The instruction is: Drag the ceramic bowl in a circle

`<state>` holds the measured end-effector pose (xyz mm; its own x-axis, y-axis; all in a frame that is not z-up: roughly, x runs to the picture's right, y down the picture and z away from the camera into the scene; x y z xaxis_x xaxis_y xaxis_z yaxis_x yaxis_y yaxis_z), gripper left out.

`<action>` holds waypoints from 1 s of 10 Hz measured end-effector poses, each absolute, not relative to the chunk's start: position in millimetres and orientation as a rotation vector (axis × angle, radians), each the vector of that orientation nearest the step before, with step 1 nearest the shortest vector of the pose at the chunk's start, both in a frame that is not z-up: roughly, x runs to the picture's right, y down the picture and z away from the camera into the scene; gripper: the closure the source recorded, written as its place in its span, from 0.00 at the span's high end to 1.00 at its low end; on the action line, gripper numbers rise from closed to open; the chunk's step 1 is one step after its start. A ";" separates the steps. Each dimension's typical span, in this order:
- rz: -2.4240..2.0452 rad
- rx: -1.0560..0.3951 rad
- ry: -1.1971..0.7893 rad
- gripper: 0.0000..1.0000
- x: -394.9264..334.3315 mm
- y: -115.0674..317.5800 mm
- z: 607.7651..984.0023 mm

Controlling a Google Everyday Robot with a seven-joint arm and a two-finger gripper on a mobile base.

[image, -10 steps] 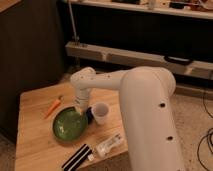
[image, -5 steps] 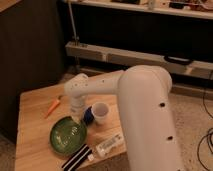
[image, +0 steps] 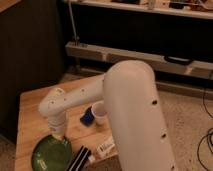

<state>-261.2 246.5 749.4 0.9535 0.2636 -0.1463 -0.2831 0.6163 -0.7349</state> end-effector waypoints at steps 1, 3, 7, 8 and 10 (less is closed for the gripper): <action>0.305 -0.850 0.007 0.07 -280.0 246.5 745.4; 0.289 -0.833 -0.035 0.07 -334.2 228.8 747.0; 0.333 -0.820 -0.043 0.07 -358.2 177.5 779.9; 0.358 -0.819 -0.033 0.07 -348.2 162.8 793.2; 0.440 -0.815 -0.003 0.07 -313.8 135.0 822.3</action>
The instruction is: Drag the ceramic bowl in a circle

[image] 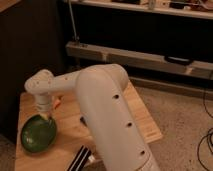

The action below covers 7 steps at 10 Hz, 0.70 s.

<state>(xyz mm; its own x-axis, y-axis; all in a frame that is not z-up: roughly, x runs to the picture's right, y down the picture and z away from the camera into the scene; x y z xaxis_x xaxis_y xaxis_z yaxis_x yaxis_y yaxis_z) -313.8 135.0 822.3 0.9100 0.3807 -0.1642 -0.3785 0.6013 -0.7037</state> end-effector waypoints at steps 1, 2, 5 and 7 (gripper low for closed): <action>0.488 -0.812 0.017 0.07 -290.5 124.4 833.9; 0.529 -0.809 0.038 0.07 -264.6 118.1 842.9; 0.628 -0.799 0.098 0.07 -175.1 122.0 847.1; 0.623 -0.799 0.107 0.07 -149.4 134.3 838.6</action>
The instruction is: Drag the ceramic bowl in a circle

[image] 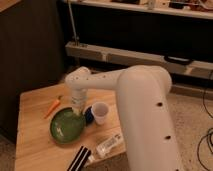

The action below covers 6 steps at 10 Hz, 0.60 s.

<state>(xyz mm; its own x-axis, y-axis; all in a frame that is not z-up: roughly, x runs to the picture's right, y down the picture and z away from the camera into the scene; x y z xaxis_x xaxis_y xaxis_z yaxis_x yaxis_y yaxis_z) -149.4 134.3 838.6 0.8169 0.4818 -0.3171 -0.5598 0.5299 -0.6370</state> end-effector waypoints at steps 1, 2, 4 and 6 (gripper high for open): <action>0.609 -0.803 0.103 0.07 -144.7 143.1 832.1; 0.590 -0.814 0.090 0.07 -145.9 155.0 822.8; 0.553 -0.830 0.064 0.07 -165.5 178.0 802.1; 0.485 -0.847 0.025 0.07 -203.1 210.3 771.9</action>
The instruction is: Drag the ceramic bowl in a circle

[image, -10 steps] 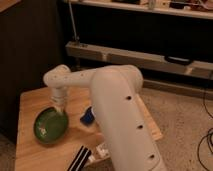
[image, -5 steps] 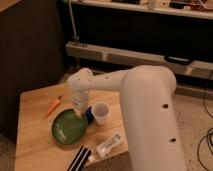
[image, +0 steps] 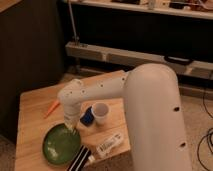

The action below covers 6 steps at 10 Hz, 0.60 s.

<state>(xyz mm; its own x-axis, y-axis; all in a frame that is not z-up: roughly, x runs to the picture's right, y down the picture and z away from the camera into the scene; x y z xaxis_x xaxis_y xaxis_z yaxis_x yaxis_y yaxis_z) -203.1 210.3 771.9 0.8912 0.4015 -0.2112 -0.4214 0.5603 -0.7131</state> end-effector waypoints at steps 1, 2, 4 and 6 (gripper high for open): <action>0.446 -0.855 0.004 0.07 -223.5 222.8 759.3; 0.400 -0.859 -0.021 0.07 -249.1 233.4 747.3; 0.321 -0.860 -0.067 0.07 -306.5 240.4 734.0; 0.287 -0.851 -0.098 0.07 -354.3 231.0 732.4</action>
<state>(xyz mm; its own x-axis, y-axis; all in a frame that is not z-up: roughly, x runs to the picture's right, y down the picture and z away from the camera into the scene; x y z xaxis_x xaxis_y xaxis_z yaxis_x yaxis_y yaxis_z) -354.3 231.0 732.4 0.9570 0.2887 -0.0293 -0.2111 0.6233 -0.7529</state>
